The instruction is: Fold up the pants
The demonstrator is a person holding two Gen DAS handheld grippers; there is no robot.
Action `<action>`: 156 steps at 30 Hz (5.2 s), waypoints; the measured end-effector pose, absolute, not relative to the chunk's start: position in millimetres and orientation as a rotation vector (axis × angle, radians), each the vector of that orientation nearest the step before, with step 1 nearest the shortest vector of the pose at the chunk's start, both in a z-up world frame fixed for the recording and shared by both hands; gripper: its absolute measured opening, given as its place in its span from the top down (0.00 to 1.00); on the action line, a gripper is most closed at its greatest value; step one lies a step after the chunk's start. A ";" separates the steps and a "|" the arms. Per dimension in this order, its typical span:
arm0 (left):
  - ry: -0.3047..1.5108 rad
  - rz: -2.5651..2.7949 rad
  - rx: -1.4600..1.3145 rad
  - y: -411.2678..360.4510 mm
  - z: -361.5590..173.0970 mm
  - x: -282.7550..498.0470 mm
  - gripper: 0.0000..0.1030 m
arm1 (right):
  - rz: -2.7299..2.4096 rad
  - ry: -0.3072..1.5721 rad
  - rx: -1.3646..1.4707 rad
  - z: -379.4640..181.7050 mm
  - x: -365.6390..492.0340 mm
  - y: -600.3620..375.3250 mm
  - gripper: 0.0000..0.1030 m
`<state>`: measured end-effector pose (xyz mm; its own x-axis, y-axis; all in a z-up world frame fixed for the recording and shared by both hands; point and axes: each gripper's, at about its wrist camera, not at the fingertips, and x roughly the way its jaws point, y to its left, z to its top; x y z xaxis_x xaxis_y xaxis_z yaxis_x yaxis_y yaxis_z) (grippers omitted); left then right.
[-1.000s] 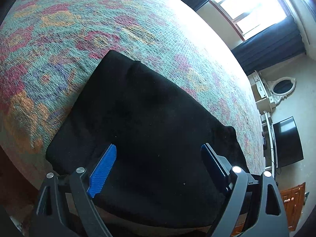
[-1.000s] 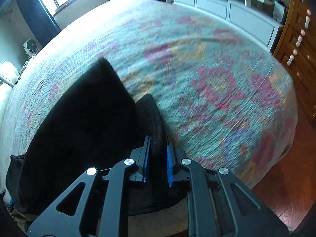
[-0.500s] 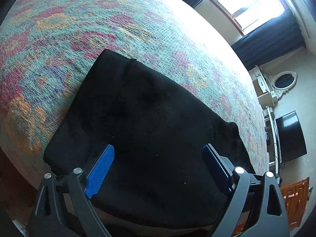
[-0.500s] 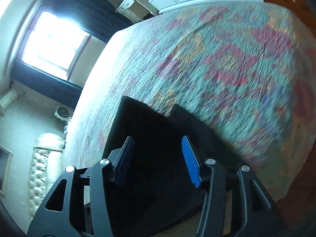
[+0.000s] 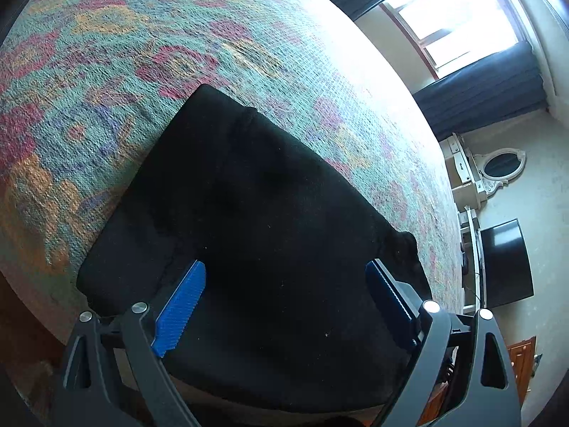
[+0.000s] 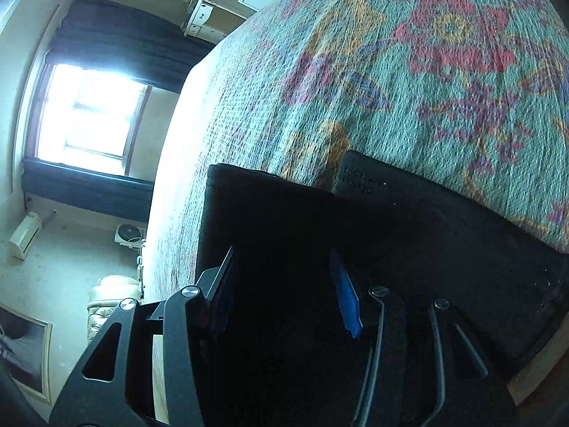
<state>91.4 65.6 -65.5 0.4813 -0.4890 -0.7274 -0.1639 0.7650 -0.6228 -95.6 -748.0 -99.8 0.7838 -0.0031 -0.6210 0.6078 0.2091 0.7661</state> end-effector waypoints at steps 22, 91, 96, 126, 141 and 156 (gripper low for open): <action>1.070 -0.227 -0.709 66.4 -65.7 93.0 0.12 | -0.411 0.494 1.277 -90.9 -78.0 -732.6 0.94; 1.089 -0.280 -0.646 69.0 -66.9 105.8 0.12 | -0.426 0.576 1.242 -75.4 -219.8 -783.8 0.37; 1.093 -0.296 -0.598 63.7 -65.4 107.3 0.12 | -0.389 0.721 1.140 -86.7 -165.1 -800.7 0.36; 1.112 -0.257 -0.616 67.6 -57.6 107.3 0.08 | -0.052 0.651 0.981 22.7 -80.8 -685.0 0.76; 1.097 -0.206 -0.491 58.8 -40.6 92.3 0.08 | 0.097 0.763 0.648 70.9 -10.5 -484.1 0.76; 1.077 -0.113 -0.429 84.1 -48.0 97.6 0.08 | 0.068 0.967 0.367 -23.9 40.6 -314.7 0.76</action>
